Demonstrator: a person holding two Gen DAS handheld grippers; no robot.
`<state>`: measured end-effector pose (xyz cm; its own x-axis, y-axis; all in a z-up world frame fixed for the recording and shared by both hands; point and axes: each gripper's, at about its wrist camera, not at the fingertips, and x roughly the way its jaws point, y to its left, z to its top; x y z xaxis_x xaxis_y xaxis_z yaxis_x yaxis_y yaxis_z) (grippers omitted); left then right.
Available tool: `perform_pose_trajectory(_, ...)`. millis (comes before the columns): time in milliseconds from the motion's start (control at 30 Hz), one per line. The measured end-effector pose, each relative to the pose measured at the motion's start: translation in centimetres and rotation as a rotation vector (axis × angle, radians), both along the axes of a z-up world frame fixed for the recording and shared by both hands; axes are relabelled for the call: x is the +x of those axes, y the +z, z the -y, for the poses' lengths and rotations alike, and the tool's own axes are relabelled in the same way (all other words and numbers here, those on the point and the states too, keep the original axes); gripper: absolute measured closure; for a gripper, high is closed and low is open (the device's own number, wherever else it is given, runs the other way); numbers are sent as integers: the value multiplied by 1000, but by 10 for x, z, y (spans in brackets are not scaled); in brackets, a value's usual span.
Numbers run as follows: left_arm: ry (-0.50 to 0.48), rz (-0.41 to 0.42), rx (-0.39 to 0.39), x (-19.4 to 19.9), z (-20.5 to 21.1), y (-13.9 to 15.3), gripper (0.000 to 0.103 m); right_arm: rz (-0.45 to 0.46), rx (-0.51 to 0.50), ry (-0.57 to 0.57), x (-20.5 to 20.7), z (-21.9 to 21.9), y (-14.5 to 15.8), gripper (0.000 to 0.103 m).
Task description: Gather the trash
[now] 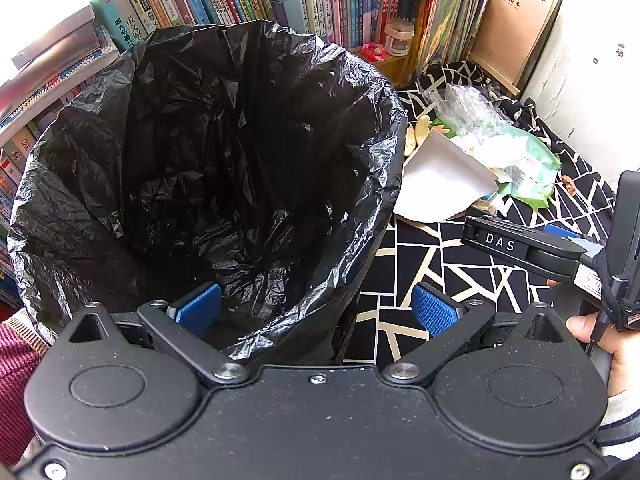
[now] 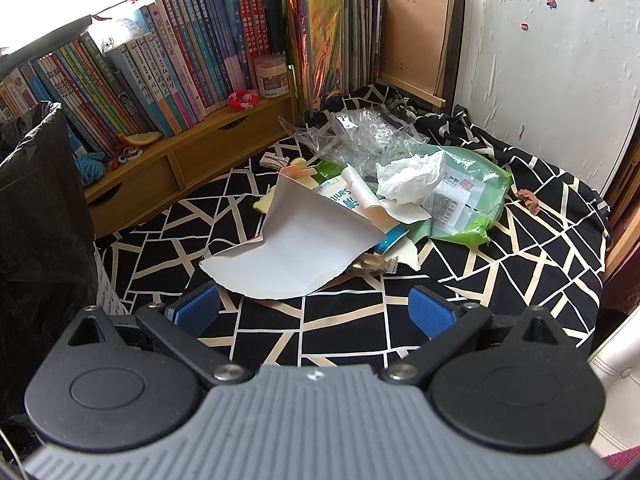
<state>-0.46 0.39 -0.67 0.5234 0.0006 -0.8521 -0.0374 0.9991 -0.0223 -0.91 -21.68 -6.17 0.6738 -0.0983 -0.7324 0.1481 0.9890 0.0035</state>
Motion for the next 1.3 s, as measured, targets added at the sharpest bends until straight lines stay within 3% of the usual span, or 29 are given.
perform_pose_trajectory(433, 5, 0, 3, -1, -2, -2, 2, 5, -2, -13, 3, 3, -5, 0)
perform_pose_trajectory(633, 9, 4, 16, -2, -3, -1, 2, -43, 28, -4, 7, 4, -9, 0)
perform_pose_trajectory(800, 1, 10, 23, -3, -3, -2, 2, -35, -8, -26, 12, 5, -15, 0)
perform_pose_trajectory(1300, -6, 33, 67, -6, -1, -4, 4, -109, -101, -50, 73, 13, -77, 0)
